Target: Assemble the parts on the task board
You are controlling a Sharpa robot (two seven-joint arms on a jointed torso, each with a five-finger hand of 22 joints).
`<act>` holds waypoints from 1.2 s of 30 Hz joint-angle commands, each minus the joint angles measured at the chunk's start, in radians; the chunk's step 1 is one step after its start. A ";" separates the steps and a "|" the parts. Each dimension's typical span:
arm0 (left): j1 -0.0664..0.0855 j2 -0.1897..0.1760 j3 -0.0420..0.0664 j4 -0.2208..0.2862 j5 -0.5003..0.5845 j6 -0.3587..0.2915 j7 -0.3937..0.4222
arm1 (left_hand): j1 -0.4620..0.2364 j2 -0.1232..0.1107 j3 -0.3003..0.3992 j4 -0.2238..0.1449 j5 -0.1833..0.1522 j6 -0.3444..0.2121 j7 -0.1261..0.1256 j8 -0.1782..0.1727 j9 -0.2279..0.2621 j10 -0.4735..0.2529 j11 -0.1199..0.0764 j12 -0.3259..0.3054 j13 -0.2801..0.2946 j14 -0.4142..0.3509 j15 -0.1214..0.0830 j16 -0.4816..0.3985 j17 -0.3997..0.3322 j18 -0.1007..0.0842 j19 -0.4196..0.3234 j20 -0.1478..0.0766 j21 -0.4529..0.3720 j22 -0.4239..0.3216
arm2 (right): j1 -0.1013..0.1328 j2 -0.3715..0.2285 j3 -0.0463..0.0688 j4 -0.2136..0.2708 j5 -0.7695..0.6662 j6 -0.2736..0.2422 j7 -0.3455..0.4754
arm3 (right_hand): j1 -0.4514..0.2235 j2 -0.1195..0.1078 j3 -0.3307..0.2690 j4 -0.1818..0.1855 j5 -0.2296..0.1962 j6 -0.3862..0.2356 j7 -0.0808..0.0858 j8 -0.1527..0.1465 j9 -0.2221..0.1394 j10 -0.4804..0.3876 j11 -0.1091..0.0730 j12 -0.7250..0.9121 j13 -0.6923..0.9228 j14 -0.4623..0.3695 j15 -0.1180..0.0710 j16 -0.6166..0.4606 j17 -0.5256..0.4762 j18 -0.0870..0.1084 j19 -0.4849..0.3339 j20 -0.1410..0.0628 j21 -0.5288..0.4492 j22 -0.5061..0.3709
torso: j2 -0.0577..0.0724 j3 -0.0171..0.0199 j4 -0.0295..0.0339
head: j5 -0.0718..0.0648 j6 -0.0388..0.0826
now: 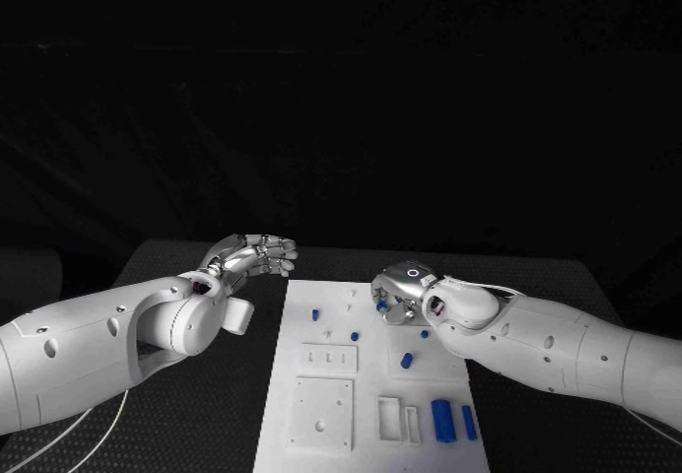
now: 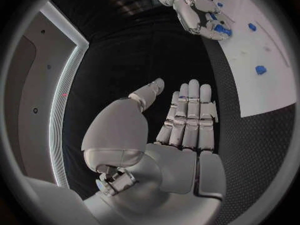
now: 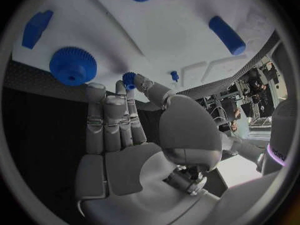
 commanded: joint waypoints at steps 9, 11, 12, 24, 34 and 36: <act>0.002 0.008 0.001 0.002 -0.001 0.018 0.006 | -0.012 0.001 0.003 -0.003 0.000 -0.001 0.007 -0.006 -0.001 -0.001 0.008 -0.008 -0.001 0.006 0.003 -0.006 0.002 0.012 -0.008 -0.003 0.006 0.021 | 0.009 0.059 0.013 -0.025 -0.092 -0.085 -0.117 | 0.007 -0.019 0.018 0.007 -0.001 0.012 -0.004 0.007 0.005 0.030 0.000 0.001 0.012 -0.021 -0.028 0.011 -0.004 0.046 0.010 -0.015 0.013 0.023 | 0.004 -0.0013 0.0008 | -0.001 0.011; 0.002 0.010 0.001 0.002 -0.001 0.018 0.006 | -0.012 0.001 0.004 -0.003 0.000 -0.001 0.007 -0.006 -0.001 -0.001 0.008 -0.009 -0.001 0.006 0.003 -0.006 0.003 0.012 -0.008 -0.003 0.006 0.021 | 0.009 0.069 0.013 -0.033 -0.098 -0.085 -0.119 | 0.008 -0.020 0.020 0.008 -0.001 0.012 -0.004 0.007 0.005 0.030 0.000 0.000 0.012 -0.021 -0.028 0.011 -0.004 0.046 0.010 -0.016 0.014 0.023 | 0.005 -0.0017 0.0025 | -0.002 0.010; 0.002 0.010 0.001 0.002 -0.001 0.018 0.007 | -0.012 0.001 0.004 -0.003 0.000 -0.001 0.007 -0.006 -0.001 -0.001 0.008 -0.009 -0.001 0.006 0.003 -0.007 0.003 0.012 -0.008 -0.003 0.006 0.021 | 0.009 0.076 0.013 -0.039 -0.113 -0.088 -0.121 | 0.008 -0.020 0.020 0.008 -0.001 0.012 -0.004 0.007 0.005 0.030 0.000 0.000 0.012 -0.021 -0.028 0.012 -0.004 0.046 0.010 -0.016 0.014 0.023 | 0.004 -0.0018 0.0026 | -0.003 0.009; 0.003 0.009 0.002 0.006 -0.001 0.017 0.008 | -0.012 0.001 0.004 -0.004 0.001 -0.001 0.008 -0.007 -0.001 -0.001 0.008 -0.010 -0.002 0.006 0.003 -0.008 0.004 0.012 -0.008 -0.003 0.007 0.021 | 0.009 0.124 0.013 -0.068 -0.133 -0.095 -0.128 | 0.011 -0.028 0.030 0.012 -0.001 0.014 -0.005 0.007 0.008 0.034 0.000 -0.002 0.014 -0.021 -0.029 0.016 -0.007 0.046 0.009 -0.017 0.020 0.023 | 0.008 -0.0031 0.0051 | 0.001 0.013; 0.010 0.010 0.003 0.015 -0.001 0.016 0.008 | -0.012 0.001 0.005 -0.005 0.001 -0.001 0.008 -0.007 0.000 0.000 0.008 -0.011 -0.002 0.006 0.003 -0.009 0.006 0.012 -0.008 -0.003 0.007 0.021 | 0.009 0.153 0.013 -0.101 -0.141 -0.099 -0.134 | 0.012 -0.030 0.033 0.014 -0.001 0.015 -0.005 0.007 0.009 0.034 0.000 -0.004 0.014 -0.022 -0.029 0.017 -0.007 0.046 0.009 -0.018 0.021 0.023 | 0.013 -0.0076 0.0114 | -0.002 0.018; 0.012 0.010 0.003 0.017 -0.001 0.016 0.007 | -0.012 0.001 0.005 -0.005 0.001 -0.001 0.008 -0.007 0.000 0.000 0.008 -0.011 -0.002 0.006 0.003 -0.009 0.006 0.012 -0.008 -0.003 0.007 0.021 | 0.009 0.157 0.013 -0.105 -0.142 -0.097 -0.134 | 0.012 -0.030 0.034 0.014 -0.001 0.015 -0.005 0.007 0.009 0.034 0.000 -0.004 0.014 -0.022 -0.029 0.017 -0.008 0.046 0.009 -0.018 0.022 0.023 | 0.016 -0.0090 0.0133 | -0.002 0.021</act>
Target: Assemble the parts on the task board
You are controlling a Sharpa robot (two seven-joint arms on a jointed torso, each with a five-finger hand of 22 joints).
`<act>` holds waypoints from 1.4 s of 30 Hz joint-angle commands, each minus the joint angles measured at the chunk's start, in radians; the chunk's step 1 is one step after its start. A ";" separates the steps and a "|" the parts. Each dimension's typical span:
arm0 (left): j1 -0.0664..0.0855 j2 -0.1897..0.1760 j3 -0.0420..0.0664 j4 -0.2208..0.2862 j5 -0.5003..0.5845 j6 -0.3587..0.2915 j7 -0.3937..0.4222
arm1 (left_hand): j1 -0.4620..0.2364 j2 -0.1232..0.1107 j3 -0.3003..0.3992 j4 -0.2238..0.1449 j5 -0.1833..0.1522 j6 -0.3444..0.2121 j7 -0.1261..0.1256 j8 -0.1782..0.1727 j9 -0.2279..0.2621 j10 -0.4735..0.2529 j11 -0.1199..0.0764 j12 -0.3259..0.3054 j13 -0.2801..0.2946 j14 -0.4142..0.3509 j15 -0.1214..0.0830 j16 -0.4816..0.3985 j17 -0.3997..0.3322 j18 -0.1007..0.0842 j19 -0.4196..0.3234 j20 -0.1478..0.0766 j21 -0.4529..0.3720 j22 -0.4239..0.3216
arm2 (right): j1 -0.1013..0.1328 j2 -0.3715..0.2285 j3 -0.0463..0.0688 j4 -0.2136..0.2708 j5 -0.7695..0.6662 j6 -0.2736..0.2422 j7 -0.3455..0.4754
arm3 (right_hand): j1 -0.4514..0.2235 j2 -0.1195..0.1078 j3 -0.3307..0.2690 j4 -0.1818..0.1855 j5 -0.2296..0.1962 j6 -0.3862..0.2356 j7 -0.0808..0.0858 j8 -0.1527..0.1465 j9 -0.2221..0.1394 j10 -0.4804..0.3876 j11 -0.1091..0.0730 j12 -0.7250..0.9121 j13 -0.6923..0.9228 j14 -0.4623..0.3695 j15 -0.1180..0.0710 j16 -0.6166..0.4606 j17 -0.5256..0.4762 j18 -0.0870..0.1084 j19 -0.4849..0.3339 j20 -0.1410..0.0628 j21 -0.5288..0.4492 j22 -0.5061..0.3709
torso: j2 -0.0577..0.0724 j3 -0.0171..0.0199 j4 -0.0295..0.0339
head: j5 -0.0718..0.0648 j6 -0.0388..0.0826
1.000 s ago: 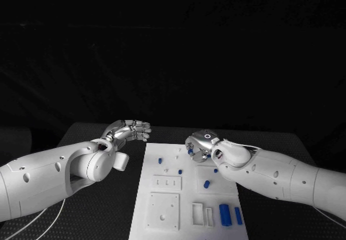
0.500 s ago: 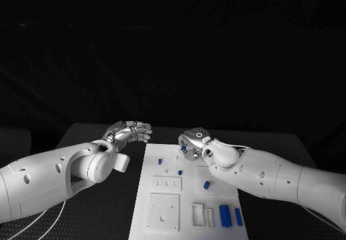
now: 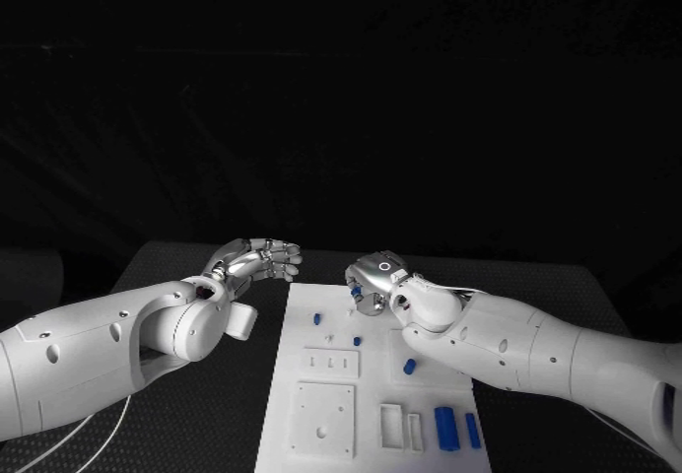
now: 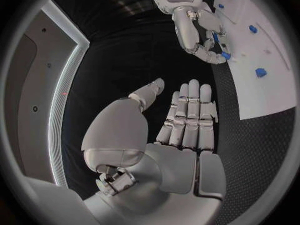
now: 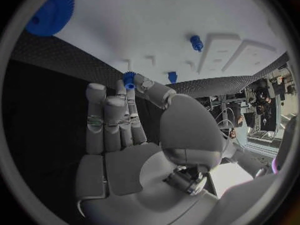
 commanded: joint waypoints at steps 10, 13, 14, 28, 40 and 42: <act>0.012 0.001 0.001 0.011 -0.001 0.015 0.007 | -0.012 0.000 0.002 -0.002 0.001 -0.001 0.008 -0.004 -0.001 0.000 0.008 -0.007 -0.001 0.007 0.003 -0.005 0.001 0.019 -0.006 0.000 0.003 0.021 | 0.000 0.016 -0.001 -0.020 -0.023 0.005 -0.013 | 0.004 -0.008 0.007 -0.002 0.006 0.007 0.003 0.003 0.002 0.020 0.004 0.002 0.013 -0.025 -0.025 0.005 -0.001 0.046 0.008 -0.018 0.007 0.023 | 0.010 -0.0049 0.0075 | 0.002 0.000; 0.014 0.000 0.001 0.011 -0.001 0.015 0.005 | -0.013 0.000 0.002 -0.002 0.000 -0.001 0.008 -0.004 -0.001 0.000 0.008 -0.008 -0.001 0.007 0.003 -0.005 0.002 0.019 -0.006 0.000 0.004 0.021 | -0.001 0.017 -0.001 -0.023 -0.023 0.018 -0.016 | 0.004 -0.009 0.008 -0.002 0.006 0.007 0.003 0.003 0.002 0.020 0.004 0.002 0.013 -0.025 -0.025 0.006 -0.001 0.046 0.008 -0.018 0.007 0.023 | 0.012 -0.0059 0.0087 | 0.003 0.000; 0.015 0.000 0.001 0.011 -0.001 0.015 0.005 | -0.013 0.000 0.002 -0.002 0.000 -0.001 0.008 -0.004 -0.001 0.000 0.009 -0.008 -0.001 0.007 0.003 -0.006 0.002 0.018 -0.006 0.000 0.004 0.021 | -0.001 0.017 -0.001 -0.024 -0.023 0.020 -0.015 | 0.004 -0.009 0.008 -0.002 0.006 0.007 0.003 0.003 0.002 0.020 0.004 0.002 0.013 -0.025 -0.025 0.006 -0.001 0.046 0.008 -0.018 0.007 0.023 | 0.012 -0.0060 0.0080 | 0.005 0.000; 0.016 0.002 0.001 0.009 -0.001 0.015 0.004 | -0.015 0.000 0.002 -0.002 0.000 -0.001 0.008 -0.005 0.000 0.000 0.009 -0.010 -0.001 0.007 0.003 -0.007 0.004 0.019 -0.007 0.000 0.005 0.021 | -0.001 0.014 -0.002 -0.026 -0.024 0.055 -0.019 | 0.004 -0.010 0.011 -0.001 0.006 0.006 0.003 0.002 0.003 0.019 0.004 0.000 0.013 -0.026 -0.025 0.007 -0.002 0.046 0.006 -0.018 0.008 0.023 | 0.014 -0.0073 0.0058 | 0.007 -0.005; 0.016 0.007 0.001 0.004 -0.001 0.016 0.003 | -0.016 0.000 0.003 -0.002 0.000 -0.002 0.008 -0.006 0.000 0.000 0.009 -0.011 -0.002 0.007 0.003 -0.008 0.005 0.019 -0.007 0.000 0.005 0.021 | -0.001 0.017 -0.003 -0.026 -0.014 0.068 -0.011 | 0.001 -0.012 0.012 0.000 0.006 0.005 0.004 0.000 0.003 0.019 0.005 -0.002 0.013 -0.026 -0.024 0.008 -0.004 0.046 0.004 -0.017 0.009 0.022 | 0.016 -0.0093 0.0059 | 0.008 -0.007; 0.016 0.006 0.001 0.004 -0.001 0.015 0.003 | -0.016 0.000 0.003 -0.002 0.000 -0.002 0.008 -0.006 0.000 0.000 0.009 -0.011 -0.002 0.007 0.003 -0.009 0.006 0.019 -0.007 0.000 0.005 0.021 | -0.001 0.017 -0.003 -0.025 -0.012 0.070 -0.009 | 0.001 -0.012 0.012 0.000 0.006 0.005 0.004 0.000 0.003 0.019 0.005 -0.003 0.013 -0.027 -0.024 0.008 -0.004 0.046 0.004 -0.017 0.009 0.022 | 0.017 -0.0092 0.0057 | 0.008 -0.008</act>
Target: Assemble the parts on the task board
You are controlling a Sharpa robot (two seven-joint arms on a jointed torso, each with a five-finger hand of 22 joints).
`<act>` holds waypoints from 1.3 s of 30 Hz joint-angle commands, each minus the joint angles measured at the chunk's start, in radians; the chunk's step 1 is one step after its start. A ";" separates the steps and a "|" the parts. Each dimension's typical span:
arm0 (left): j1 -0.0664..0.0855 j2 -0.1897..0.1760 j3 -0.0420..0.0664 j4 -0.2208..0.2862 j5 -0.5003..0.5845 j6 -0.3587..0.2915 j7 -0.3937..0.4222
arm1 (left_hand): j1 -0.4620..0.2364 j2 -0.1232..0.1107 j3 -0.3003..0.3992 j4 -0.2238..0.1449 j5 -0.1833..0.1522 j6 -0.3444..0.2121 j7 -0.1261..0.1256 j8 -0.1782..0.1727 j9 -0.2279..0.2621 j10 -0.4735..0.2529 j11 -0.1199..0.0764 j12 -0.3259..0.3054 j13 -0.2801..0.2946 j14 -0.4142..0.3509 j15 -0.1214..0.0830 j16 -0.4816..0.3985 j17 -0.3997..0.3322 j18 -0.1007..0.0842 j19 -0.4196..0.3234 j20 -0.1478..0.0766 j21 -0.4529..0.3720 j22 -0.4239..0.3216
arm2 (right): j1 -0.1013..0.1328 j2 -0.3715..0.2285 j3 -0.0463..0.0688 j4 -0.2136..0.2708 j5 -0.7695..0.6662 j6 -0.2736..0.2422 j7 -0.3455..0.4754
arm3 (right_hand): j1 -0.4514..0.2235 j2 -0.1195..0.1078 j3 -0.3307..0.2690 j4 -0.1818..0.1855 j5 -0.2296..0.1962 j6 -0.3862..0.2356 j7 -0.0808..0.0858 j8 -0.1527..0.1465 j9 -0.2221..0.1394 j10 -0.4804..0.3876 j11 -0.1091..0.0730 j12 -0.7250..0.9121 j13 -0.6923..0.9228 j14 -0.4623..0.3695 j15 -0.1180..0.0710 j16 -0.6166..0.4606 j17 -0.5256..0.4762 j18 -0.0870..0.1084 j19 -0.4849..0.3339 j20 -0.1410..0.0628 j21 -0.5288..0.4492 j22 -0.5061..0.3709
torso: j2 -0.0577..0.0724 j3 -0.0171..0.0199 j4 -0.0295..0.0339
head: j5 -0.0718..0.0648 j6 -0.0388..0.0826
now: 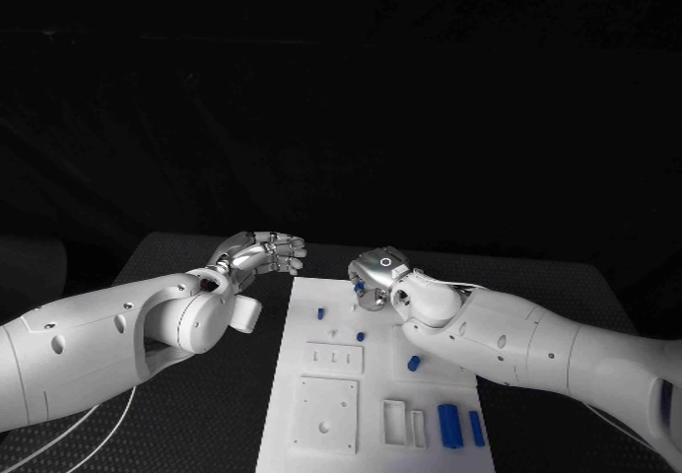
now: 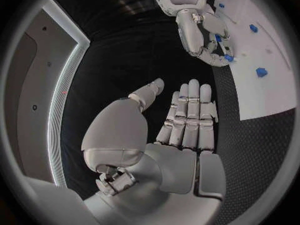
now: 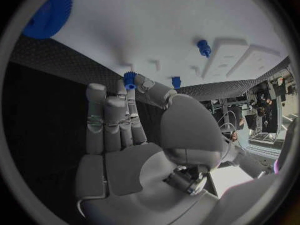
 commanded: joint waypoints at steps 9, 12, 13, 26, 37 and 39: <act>0.003 0.002 0.001 0.002 -0.001 0.014 0.006 | -0.008 -0.001 0.004 -0.003 0.001 -0.002 0.008 -0.007 0.000 0.000 0.009 -0.005 -0.001 0.004 0.000 -0.006 0.003 0.011 -0.008 0.000 0.006 0.021 | -0.006 0.005 -0.009 -0.002 0.007 0.058 0.017 | 0.007 0.002 0.008 0.000 0.003 0.006 0.003 0.003 0.001 0.012 0.008 0.004 0.002 -0.029 -0.023 0.005 -0.003 0.047 -0.003 -0.008 0.006 0.022 | 0.001 -0.0014 -0.0004 | 0.001 -0.003; 0.003 0.002 0.001 0.001 -0.001 0.014 0.006 | -0.008 -0.001 0.004 -0.003 0.001 -0.002 0.008 -0.007 0.000 0.001 0.009 -0.005 -0.001 0.004 0.000 -0.006 0.003 0.011 -0.008 0.000 0.006 0.021 | -0.007 0.008 -0.012 -0.005 0.008 0.061 0.020 | 0.007 0.001 0.008 0.000 0.004 0.006 0.003 0.003 0.001 0.012 0.008 0.004 0.002 -0.029 -0.022 0.005 -0.003 0.047 -0.003 -0.008 0.006 0.022 | 0.002 -0.0011 -0.0005 | 0.003 -0.003; 0.003 0.001 0.001 0.002 -0.001 0.014 0.006 | -0.008 -0.001 0.004 -0.003 0.001 -0.002 0.008 -0.007 0.000 0.001 0.009 -0.005 -0.001 0.004 0.000 -0.006 0.003 0.011 -0.008 0.000 0.006 0.021 | -0.007 0.008 -0.012 -0.005 0.008 0.063 0.020 | 0.007 0.000 0.008 -0.001 0.004 0.006 0.003 0.003 0.001 0.012 0.008 0.003 0.002 -0.029 -0.022 0.005 -0.003 0.047 -0.003 -0.008 0.007 0.022 | 0.002 -0.0010 -0.0003 | 0.003 -0.003; 0.004 -0.002 0.001 0.004 -0.001 0.014 0.005 | -0.009 -0.001 0.004 -0.004 0.000 -0.002 0.009 -0.007 0.000 0.001 0.009 -0.006 -0.001 0.004 0.000 -0.007 0.004 0.011 -0.008 0.000 0.007 0.021 | -0.007 0.012 -0.016 -0.023 0.024 0.052 0.017 | -0.008 -0.042 0.000 0.002 0.006 -0.003 0.007 -0.009 0.000 0.006 0.012 -0.009 0.003 -0.033 -0.019 0.005 -0.014 0.047 -0.011 -0.005 0.009 0.020 | 0.003 -0.0020 -0.0029 | 0.005 -0.003; 0.005 -0.003 0.001 -0.001 -0.001 0.011 0.003 | -0.012 -0.003 0.004 -0.004 0.000 -0.006 0.010 -0.011 -0.001 -0.002 0.011 -0.010 -0.002 0.004 0.000 -0.010 0.008 0.011 -0.009 0.000 0.008 0.020 | -0.007 0.005 -0.016 -0.012 0.064 -0.003 0.021 | -0.024 -0.126 -0.046 0.014 0.006 -0.179 0.074 -0.109 -0.047 -0.236 0.089 -0.029 -0.061 -0.041 0.057 0.003 -0.038 0.045 -0.030 0.015 -0.011 0.012 | 0.003 -0.0025 -0.0023 | 0.004 0.001; 0.006 -0.005 0.001 -0.002 -0.001 0.010 0.001 | -0.012 -0.004 0.005 -0.004 0.000 -0.008 0.011 -0.013 -0.001 -0.003 0.012 -0.012 -0.003 0.004 0.000 -0.011 0.009 0.011 -0.009 0.000 0.008 0.020 | -0.007 0.000 -0.016 -0.004 0.064 -0.008 0.016 | -0.026 -0.126 -0.058 0.007 0.009 -0.194 0.074 -0.116 -0.052 -0.265 0.093 -0.030 -0.062 -0.043 0.060 0.004 -0.042 0.046 -0.033 0.017 -0.015 0.010 | 0.002 -0.0025 -0.0029 | 0.004 0.003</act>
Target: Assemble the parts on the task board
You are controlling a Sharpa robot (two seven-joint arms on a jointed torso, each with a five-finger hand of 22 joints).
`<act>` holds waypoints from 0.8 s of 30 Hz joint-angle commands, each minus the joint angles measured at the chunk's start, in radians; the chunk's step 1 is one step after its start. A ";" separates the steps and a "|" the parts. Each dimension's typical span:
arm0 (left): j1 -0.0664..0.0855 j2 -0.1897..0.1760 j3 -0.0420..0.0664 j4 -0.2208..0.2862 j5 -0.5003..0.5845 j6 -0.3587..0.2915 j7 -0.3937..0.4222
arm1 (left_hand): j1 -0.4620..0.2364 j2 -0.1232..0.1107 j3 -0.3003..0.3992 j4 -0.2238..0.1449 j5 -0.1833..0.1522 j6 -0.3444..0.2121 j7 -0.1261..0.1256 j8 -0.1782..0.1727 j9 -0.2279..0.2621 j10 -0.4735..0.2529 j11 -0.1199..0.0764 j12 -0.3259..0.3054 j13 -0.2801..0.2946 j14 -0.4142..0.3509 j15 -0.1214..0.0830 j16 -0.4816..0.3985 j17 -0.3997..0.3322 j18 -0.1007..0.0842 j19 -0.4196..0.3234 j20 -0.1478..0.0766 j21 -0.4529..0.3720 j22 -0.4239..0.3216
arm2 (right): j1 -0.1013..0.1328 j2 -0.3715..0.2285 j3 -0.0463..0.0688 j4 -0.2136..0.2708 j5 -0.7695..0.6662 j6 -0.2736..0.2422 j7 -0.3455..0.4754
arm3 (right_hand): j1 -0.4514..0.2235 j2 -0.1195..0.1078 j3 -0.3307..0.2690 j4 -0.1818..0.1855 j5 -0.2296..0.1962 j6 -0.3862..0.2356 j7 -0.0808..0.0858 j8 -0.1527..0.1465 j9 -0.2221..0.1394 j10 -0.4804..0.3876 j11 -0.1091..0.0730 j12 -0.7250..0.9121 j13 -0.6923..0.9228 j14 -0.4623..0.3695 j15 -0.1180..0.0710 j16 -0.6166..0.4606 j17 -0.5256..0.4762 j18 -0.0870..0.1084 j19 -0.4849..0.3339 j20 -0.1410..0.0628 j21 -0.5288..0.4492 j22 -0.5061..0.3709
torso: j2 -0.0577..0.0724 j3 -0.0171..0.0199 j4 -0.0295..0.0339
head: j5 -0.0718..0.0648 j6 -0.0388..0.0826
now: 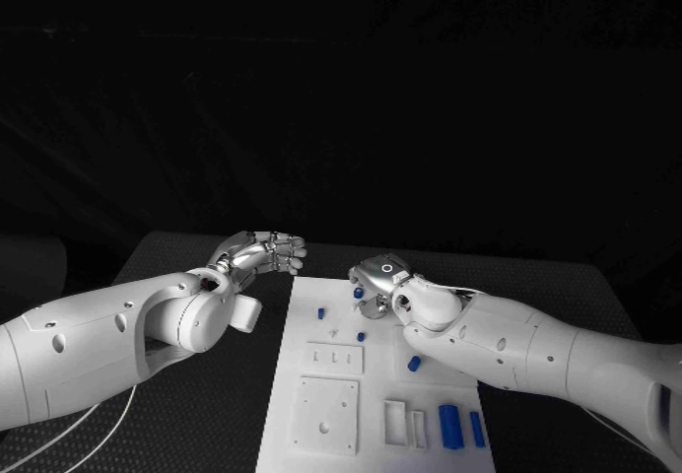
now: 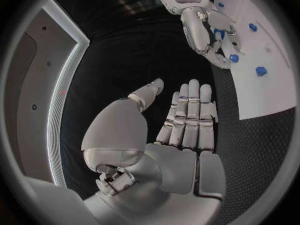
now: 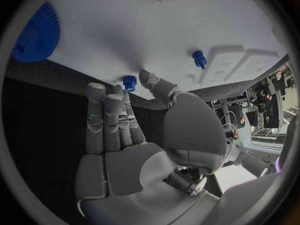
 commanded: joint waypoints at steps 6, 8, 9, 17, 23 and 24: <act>0.004 -0.003 0.001 -0.007 -0.001 0.008 0.005 | -0.009 -0.002 0.005 -0.005 -0.001 -0.008 0.007 -0.009 -0.002 0.000 0.009 -0.009 -0.002 0.005 0.001 -0.009 0.004 0.019 -0.010 0.000 0.005 0.021 | 0.004 -0.036 0.011 0.059 0.016 -0.050 -0.011 | -0.009 -0.010 -0.026 -0.010 0.018 -0.021 0.002 -0.007 -0.007 -0.042 0.012 0.001 0.000 -0.003 0.011 0.001 -0.006 0.049 -0.004 0.007 -0.008 0.010 | -0.001 0.0020 -0.0034 | 0.001 0.011; 0.005 -0.005 0.001 -0.008 -0.001 0.007 0.004 | -0.009 -0.002 0.005 -0.005 -0.001 -0.008 0.008 -0.009 -0.002 0.000 0.009 -0.009 -0.002 0.005 0.001 -0.010 0.005 0.019 -0.010 0.000 0.005 0.021 | 0.014 -0.052 0.017 0.082 0.020 -0.061 -0.011 | -0.009 -0.010 -0.027 -0.011 0.018 -0.020 0.002 -0.006 -0.007 -0.041 0.013 0.002 0.001 -0.003 0.011 0.002 -0.007 0.049 -0.004 0.007 -0.008 0.010 | -0.001 0.0023 -0.0041 | 0.001 0.013; 0.005 -0.006 0.001 -0.009 -0.001 0.007 0.004 | -0.009 -0.002 0.006 -0.005 -0.001 -0.008 0.008 -0.009 -0.002 0.000 0.009 -0.009 -0.002 0.005 0.001 -0.010 0.005 0.019 -0.010 0.000 0.005 0.021 | 0.021 -0.063 0.021 0.096 0.021 -0.064 -0.012 | -0.010 -0.010 -0.028 -0.011 0.018 -0.018 0.002 -0.005 -0.007 -0.040 0.013 0.003 0.002 -0.003 0.011 0.002 -0.007 0.049 -0.004 0.008 -0.008 0.010 | -0.001 0.0030 -0.0057 | 0.001 0.015; 0.005 -0.005 0.001 -0.029 0.003 0.013 0.009 | -0.008 -0.001 0.007 -0.006 0.000 -0.005 0.007 -0.008 0.000 0.002 0.009 -0.009 -0.002 0.005 0.002 -0.012 0.007 0.019 -0.012 0.001 0.005 0.021 | 0.069 -0.178 0.072 0.209 0.097 -0.030 0.012 | -0.011 -0.009 -0.020 -0.003 0.012 0.006 -0.006 0.013 -0.002 0.001 0.005 0.019 0.009 -0.002 0.004 0.010 -0.009 0.049 0.004 0.009 -0.007 0.011 | -0.008 0.0083 -0.0235 | 0.005 0.033; 0.004 -0.003 0.001 -0.050 -0.002 0.035 0.010 | -0.009 0.004 0.009 -0.007 -0.001 0.008 0.002 -0.002 0.004 0.031 -0.003 0.002 0.005 0.006 0.002 -0.016 0.013 0.019 -0.014 0.002 0.008 0.021 | 0.089 -0.279 0.075 0.271 0.152 0.062 0.031 | -0.022 -0.008 -0.031 0.014 0.008 0.028 0.003 0.026 -0.001 0.105 -0.033 0.073 0.036 -0.001 -0.032 0.019 -0.012 0.049 0.011 0.005 -0.002 0.015 | -0.014 0.0121 -0.0377 | 0.001 0.041; 0.004 -0.003 0.000 -0.051 -0.002 0.035 0.010 | -0.009 0.004 0.009 -0.007 -0.001 0.009 0.002 -0.002 0.004 0.031 -0.004 0.002 0.005 0.006 0.002 -0.016 0.013 0.019 -0.014 0.002 0.008 0.021 | 0.089 -0.285 0.075 0.273 0.161 0.070 0.031 | -0.025 -0.008 -0.037 0.015 0.008 0.028 0.003 0.027 -0.002 0.116 -0.037 0.079 0.041 -0.002 -0.037 0.020 -0.013 0.049 0.011 0.004 -0.002 0.015 | -0.014 0.0129 -0.0410 | 0.001 0.041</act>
